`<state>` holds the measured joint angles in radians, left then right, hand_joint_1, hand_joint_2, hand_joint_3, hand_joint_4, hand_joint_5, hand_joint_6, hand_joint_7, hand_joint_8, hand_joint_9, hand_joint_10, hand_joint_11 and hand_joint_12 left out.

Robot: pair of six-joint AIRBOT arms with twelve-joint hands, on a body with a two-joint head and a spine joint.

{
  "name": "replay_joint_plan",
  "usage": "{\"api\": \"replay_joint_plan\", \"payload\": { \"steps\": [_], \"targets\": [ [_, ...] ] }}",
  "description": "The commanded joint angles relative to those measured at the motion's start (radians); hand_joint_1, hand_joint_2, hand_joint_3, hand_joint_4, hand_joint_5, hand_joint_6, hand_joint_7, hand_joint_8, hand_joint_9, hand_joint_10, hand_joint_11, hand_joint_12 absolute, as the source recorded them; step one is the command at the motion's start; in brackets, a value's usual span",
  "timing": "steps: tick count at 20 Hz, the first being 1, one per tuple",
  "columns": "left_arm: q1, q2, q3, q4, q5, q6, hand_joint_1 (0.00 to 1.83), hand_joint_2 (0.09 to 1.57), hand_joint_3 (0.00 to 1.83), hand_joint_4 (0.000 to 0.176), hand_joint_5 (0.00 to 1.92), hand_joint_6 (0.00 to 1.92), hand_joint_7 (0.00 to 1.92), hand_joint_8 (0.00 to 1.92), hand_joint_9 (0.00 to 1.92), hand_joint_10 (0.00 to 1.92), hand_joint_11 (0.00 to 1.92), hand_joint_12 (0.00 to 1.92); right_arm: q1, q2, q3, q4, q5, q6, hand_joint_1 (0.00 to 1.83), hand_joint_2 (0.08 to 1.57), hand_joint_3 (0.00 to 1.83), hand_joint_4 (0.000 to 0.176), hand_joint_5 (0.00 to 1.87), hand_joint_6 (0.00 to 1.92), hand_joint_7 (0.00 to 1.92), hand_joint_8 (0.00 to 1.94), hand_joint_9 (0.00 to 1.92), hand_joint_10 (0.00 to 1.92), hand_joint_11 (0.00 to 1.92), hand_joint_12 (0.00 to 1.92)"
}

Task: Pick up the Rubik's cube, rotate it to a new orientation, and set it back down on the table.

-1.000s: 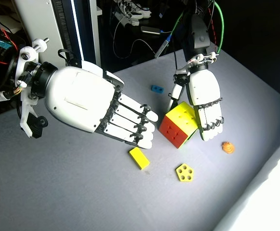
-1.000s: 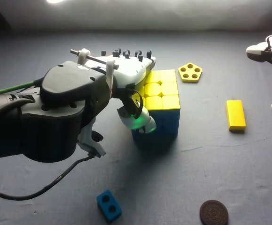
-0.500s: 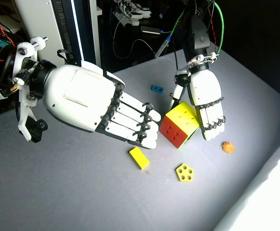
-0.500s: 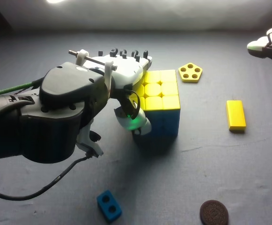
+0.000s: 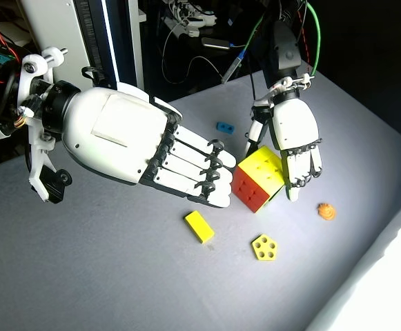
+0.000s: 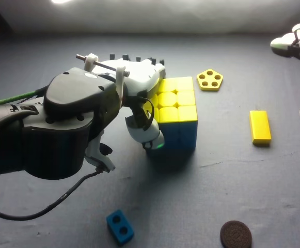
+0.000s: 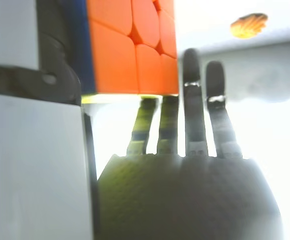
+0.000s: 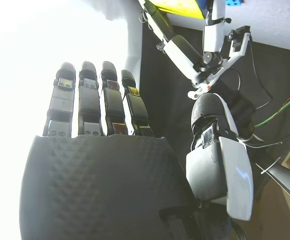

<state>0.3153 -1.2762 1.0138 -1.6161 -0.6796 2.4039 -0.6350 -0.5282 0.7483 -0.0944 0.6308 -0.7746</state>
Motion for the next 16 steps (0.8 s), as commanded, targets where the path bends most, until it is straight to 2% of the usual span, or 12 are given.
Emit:
{"api": "replay_joint_plan", "payload": {
  "steps": [1, 3, 4, 6, 7, 8, 9, 10, 11, 12, 13, 16],
  "targets": [
    [0.001, 0.0, -0.003, 0.027, -0.009, 0.01, 1.05, 1.18, 0.01, 0.0, 0.1, 1.62, 0.12, 1.73, 0.2, 1.76, 0.14, 1.88, 0.005, 0.002, 0.003, 0.005, 0.123, 0.02, 0.0, 1.23, 0.0, 0.0, 0.06, 0.01, 0.12, 0.01, 0.07, 0.01, 0.02, 0.01],
    [0.0, 0.001, -0.004, 0.022, -0.007, 0.01, 1.07, 1.18, 0.0, 0.0, 0.12, 1.78, 0.12, 1.88, 0.22, 1.89, 0.24, 1.92, 0.001, 0.004, 0.004, -0.034, 0.146, 0.053, 0.0, 1.23, 0.0, 0.0, 0.06, 0.01, 0.12, 0.01, 0.08, 0.01, 0.02, 0.02],
    [-0.003, 0.002, -0.005, 0.021, -0.003, 0.01, 0.95, 1.32, 0.03, 0.0, 0.43, 1.72, 0.13, 1.91, 0.24, 1.92, 0.26, 1.92, -0.003, 0.004, 0.005, -0.063, 0.164, 0.071, 0.0, 1.23, 0.0, 0.0, 0.08, 0.01, 0.13, 0.01, 0.09, 0.01, 0.03, 0.02],
    [-0.011, 0.007, -0.011, 0.016, 0.011, 0.01, 0.93, 1.37, 0.02, 0.0, 0.52, 1.7, 0.19, 1.92, 0.3, 1.92, 0.35, 1.92, -0.004, 0.004, 0.005, -0.115, 0.165, 0.103, 0.0, 1.23, 0.0, 0.0, 0.09, 0.0, 0.15, 0.0, 0.11, 0.0, 0.0, 0.17],
    [-0.015, 0.01, -0.015, 0.013, 0.011, 0.01, 0.97, 1.42, 0.01, 0.0, 0.45, 1.75, 0.4, 1.9, 0.31, 1.92, 0.35, 1.92, -0.004, 0.004, 0.004, -0.13, 0.165, 0.107, 0.0, 1.23, 0.0, 0.0, 0.08, 0.0, 0.14, 0.0, 0.1, 0.0, 0.0, 0.17],
    [-0.022, 0.014, -0.022, 0.003, 0.011, 0.019, 0.93, 1.38, 0.0, 0.0, 0.52, 1.7, 0.26, 1.92, 0.31, 1.92, 0.36, 1.92, -0.004, 0.004, 0.004, -0.145, 0.164, 0.112, 0.0, 1.23, 0.0, 0.0, 0.07, 0.0, 0.13, 0.0, 0.09, 0.0, 0.0, 0.13],
    [-0.032, 0.019, -0.03, -0.021, 0.011, 0.042, 0.97, 1.42, 0.0, 0.01, 0.46, 1.75, 0.42, 1.88, 0.31, 1.92, 0.36, 1.92, -0.004, 0.004, 0.004, -0.147, 0.164, 0.112, 0.0, 1.23, 0.0, 0.0, 0.06, 0.0, 0.12, 0.0, 0.07, 0.0, 0.0, 0.07],
    [-0.045, 0.026, -0.04, -0.05, 0.011, 0.073, 0.92, 1.4, 0.0, 0.0, 0.5, 1.73, 0.25, 1.91, 0.3, 1.92, 0.35, 1.92, -0.004, 0.004, 0.004, -0.147, 0.165, 0.112, 0.0, 1.23, 0.0, 0.0, 0.06, 0.0, 0.11, 0.0, 0.07, 0.0, 0.0, 0.04],
    [-0.056, 0.035, -0.051, -0.061, 0.011, 0.088, 0.97, 1.43, 0.0, 0.012, 0.45, 1.77, 0.43, 1.86, 0.3, 1.92, 0.35, 1.92, -0.004, 0.003, 0.004, -0.147, 0.166, 0.112, 0.0, 1.23, 0.0, 0.0, 0.07, 0.01, 0.12, 0.0, 0.07, 0.01, 0.0, 0.04],
    [-0.064, 0.041, -0.06, -0.071, 0.012, 0.097, 0.97, 1.44, 0.01, 0.025, 0.43, 1.79, 0.45, 1.87, 0.31, 1.92, 0.35, 1.92, -0.003, 0.003, 0.004, -0.147, 0.168, 0.112, 0.0, 1.23, 0.0, 0.0, 0.06, 0.0, 0.11, 0.0, 0.07, 0.01, 0.0, 0.04],
    [-0.078, 0.051, -0.072, -0.09, 0.013, 0.118, 0.98, 1.43, 0.0, 0.03, 0.44, 1.79, 0.47, 1.84, 0.32, 1.92, 0.37, 1.92, -0.003, 0.003, 0.004, -0.148, 0.18, 0.112, 0.0, 1.24, 0.0, 0.0, 0.07, 0.0, 0.13, 0.0, 0.09, 0.01, 0.0, 0.1],
    [-0.116, 0.071, -0.097, -0.149, 0.027, 0.186, 0.96, 1.45, 0.01, 0.026, 0.4, 1.83, 0.46, 1.86, 0.31, 1.92, 0.35, 1.92, -0.003, 0.0, 0.004, -0.173, 0.228, 0.112, 0.0, 1.23, 0.0, 0.0, 0.07, 0.0, 0.14, 0.0, 0.1, 0.01, 0.0, 0.12]
  ]
}}
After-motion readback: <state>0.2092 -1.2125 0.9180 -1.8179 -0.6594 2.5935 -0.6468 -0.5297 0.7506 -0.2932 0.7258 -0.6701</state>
